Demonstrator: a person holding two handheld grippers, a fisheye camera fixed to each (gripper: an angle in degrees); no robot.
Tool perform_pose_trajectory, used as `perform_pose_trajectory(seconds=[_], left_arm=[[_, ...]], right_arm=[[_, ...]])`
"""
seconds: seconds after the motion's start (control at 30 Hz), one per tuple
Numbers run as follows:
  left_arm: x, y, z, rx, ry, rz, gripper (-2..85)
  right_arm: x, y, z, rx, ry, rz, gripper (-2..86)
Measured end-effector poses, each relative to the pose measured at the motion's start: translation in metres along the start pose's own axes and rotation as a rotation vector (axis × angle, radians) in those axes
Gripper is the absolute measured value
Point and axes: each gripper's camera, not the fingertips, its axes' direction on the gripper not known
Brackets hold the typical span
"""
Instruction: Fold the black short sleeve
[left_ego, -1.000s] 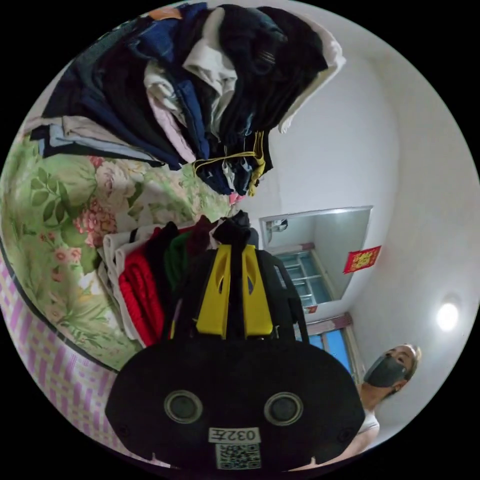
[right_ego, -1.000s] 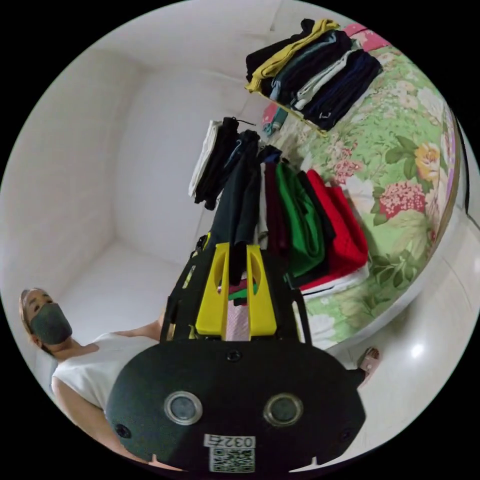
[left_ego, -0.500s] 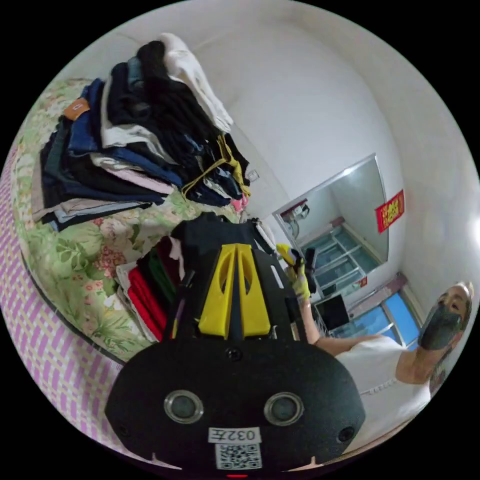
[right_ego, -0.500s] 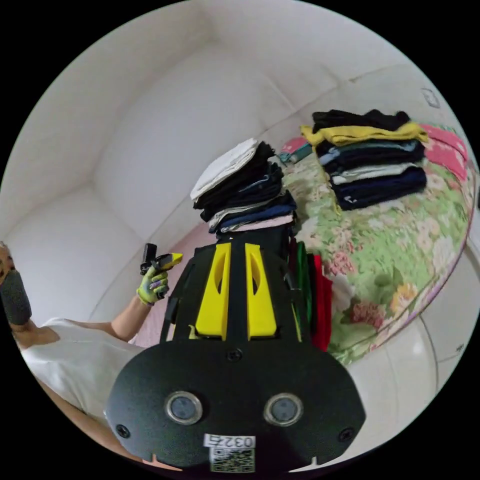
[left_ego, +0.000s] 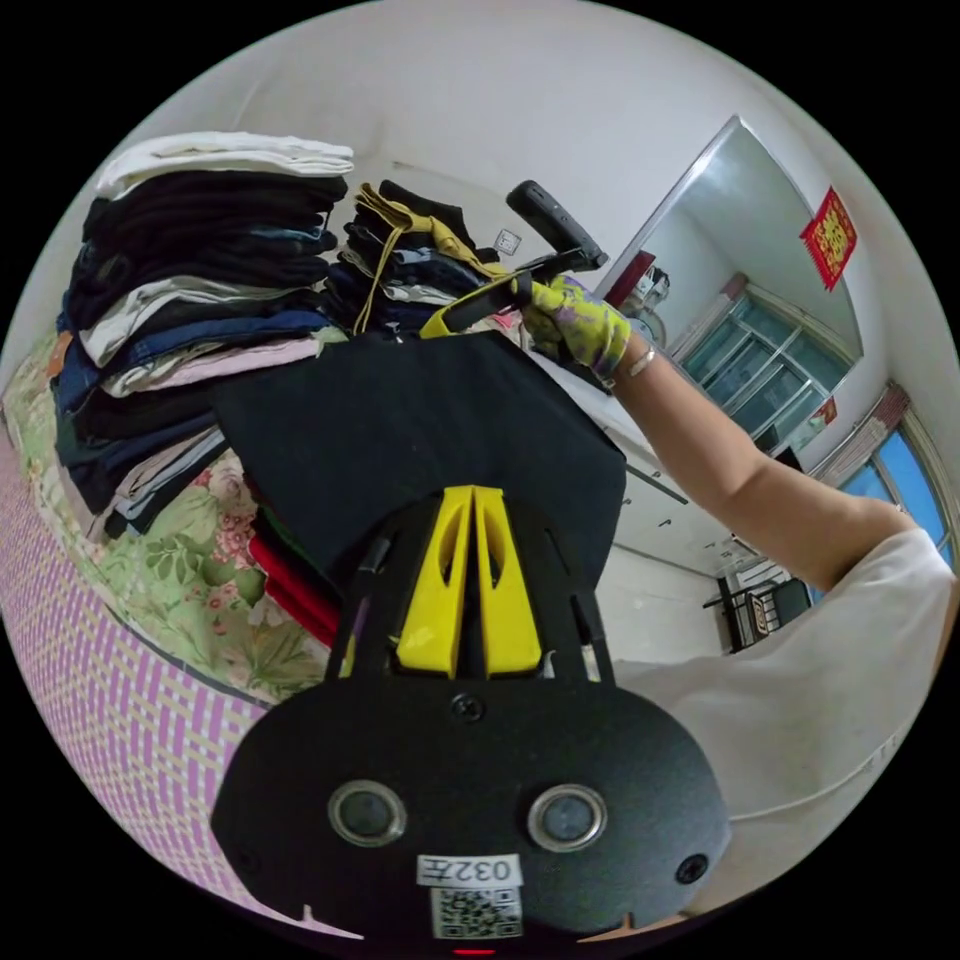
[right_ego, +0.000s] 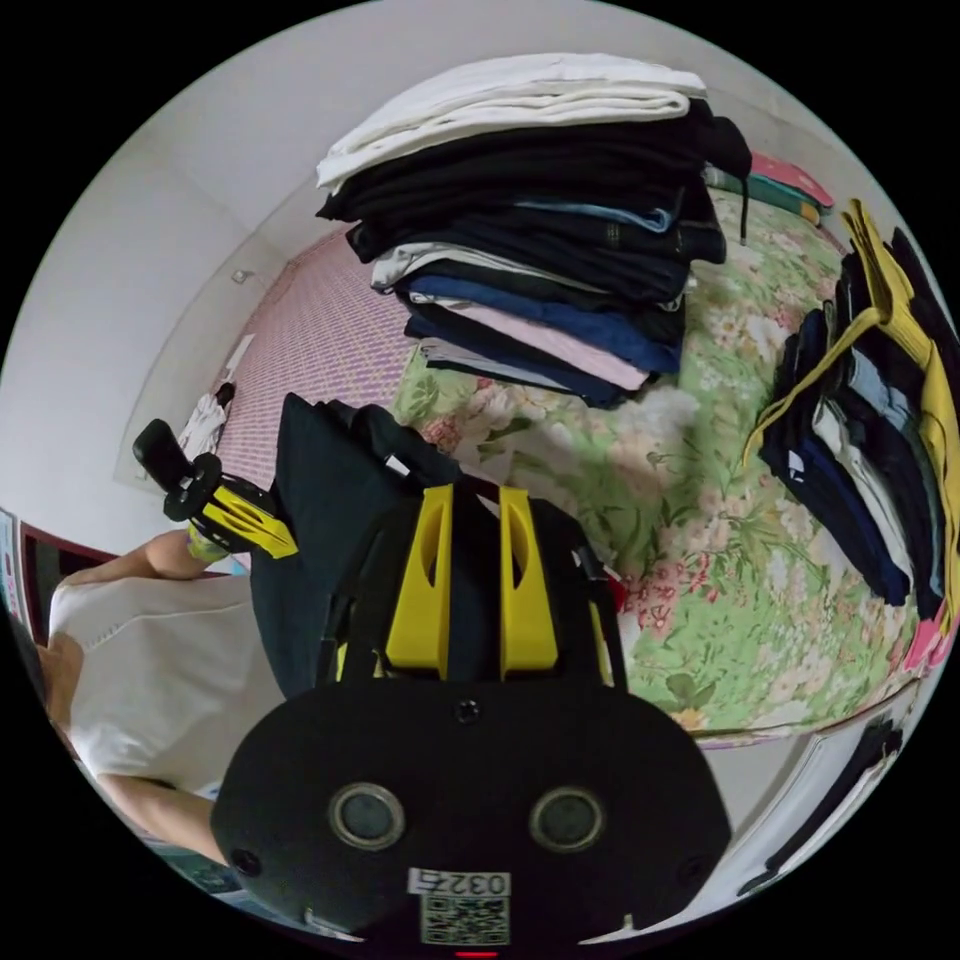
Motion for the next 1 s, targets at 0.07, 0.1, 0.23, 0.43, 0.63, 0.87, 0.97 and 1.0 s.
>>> perform_pose_trajectory(seconds=[0.07,0.1,0.23,0.43,0.63,0.87,0.97,1.0], left_arm=[[-0.01,-0.004,-0.011,0.003,0.015,0.004,-0.9],[-0.012,-0.005,-0.014,0.005,0.019,0.004,-0.9],[-0.031,-0.007,-0.034,0.028,0.054,-0.018,-0.9],[-0.056,-0.01,-0.069,0.047,0.096,-0.021,-0.9],[-0.071,-0.013,-0.106,0.061,0.11,-0.03,-0.9],[-0.073,-0.014,-0.17,0.104,0.127,-0.032,-0.9],[-0.069,-0.017,-0.221,0.189,0.044,-0.035,-0.9],[-0.069,-0.018,-0.231,0.205,0.032,-0.037,-0.9]], right_arm=[[0.006,-0.008,0.008,-0.02,0.0,-0.003,7.8],[0.008,-0.009,0.009,-0.019,0.003,-0.003,7.9],[0.022,-0.011,0.007,0.011,-0.043,-0.006,7.0],[0.022,-0.014,0.012,-0.044,-0.041,-0.057,3.7],[-0.009,-0.008,-0.025,-0.028,0.209,-0.085,0.5],[0.002,0.021,-0.036,0.031,0.354,0.031,-0.9],[-0.012,0.065,-0.091,0.24,0.29,0.045,-1.0],[-0.016,0.074,-0.1,0.279,0.271,0.042,-1.0]])
